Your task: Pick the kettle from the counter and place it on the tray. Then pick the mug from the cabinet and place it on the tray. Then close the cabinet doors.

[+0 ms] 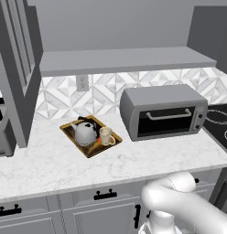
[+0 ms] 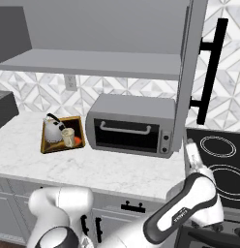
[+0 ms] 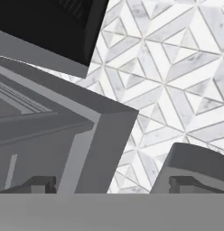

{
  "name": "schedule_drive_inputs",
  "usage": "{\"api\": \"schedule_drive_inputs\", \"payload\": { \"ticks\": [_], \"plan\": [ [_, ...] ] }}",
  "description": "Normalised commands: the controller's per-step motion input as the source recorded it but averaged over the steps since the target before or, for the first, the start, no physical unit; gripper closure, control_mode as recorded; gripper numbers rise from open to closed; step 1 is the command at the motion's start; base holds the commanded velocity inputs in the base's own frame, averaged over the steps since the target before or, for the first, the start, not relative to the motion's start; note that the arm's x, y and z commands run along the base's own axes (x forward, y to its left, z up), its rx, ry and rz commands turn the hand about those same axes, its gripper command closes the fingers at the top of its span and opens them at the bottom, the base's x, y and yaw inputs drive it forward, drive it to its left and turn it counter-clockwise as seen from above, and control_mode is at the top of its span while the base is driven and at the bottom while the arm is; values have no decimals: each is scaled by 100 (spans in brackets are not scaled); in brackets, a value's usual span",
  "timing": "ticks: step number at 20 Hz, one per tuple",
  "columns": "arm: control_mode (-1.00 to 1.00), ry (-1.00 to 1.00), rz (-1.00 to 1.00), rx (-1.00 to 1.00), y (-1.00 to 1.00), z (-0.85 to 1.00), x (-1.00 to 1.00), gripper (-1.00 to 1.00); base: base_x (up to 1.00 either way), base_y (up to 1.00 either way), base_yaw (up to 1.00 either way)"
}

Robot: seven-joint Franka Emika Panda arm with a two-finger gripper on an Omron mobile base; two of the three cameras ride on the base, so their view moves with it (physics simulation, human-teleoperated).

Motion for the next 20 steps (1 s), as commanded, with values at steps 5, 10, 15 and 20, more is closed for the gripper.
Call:
{"api": "schedule_drive_inputs", "payload": {
  "ticks": [5,10,15,20],
  "plan": [
    [-100,0,7,2,-26,15,0,-100,0,0,0],
    [-100,1,7,0,-18,20,0,-100,0,0,0],
    [-100,5,3,0,-3,37,0,-100,0,0,0],
    [-100,0,0,-1,4,56,-21,-100,0,0,0]
  ]
}}
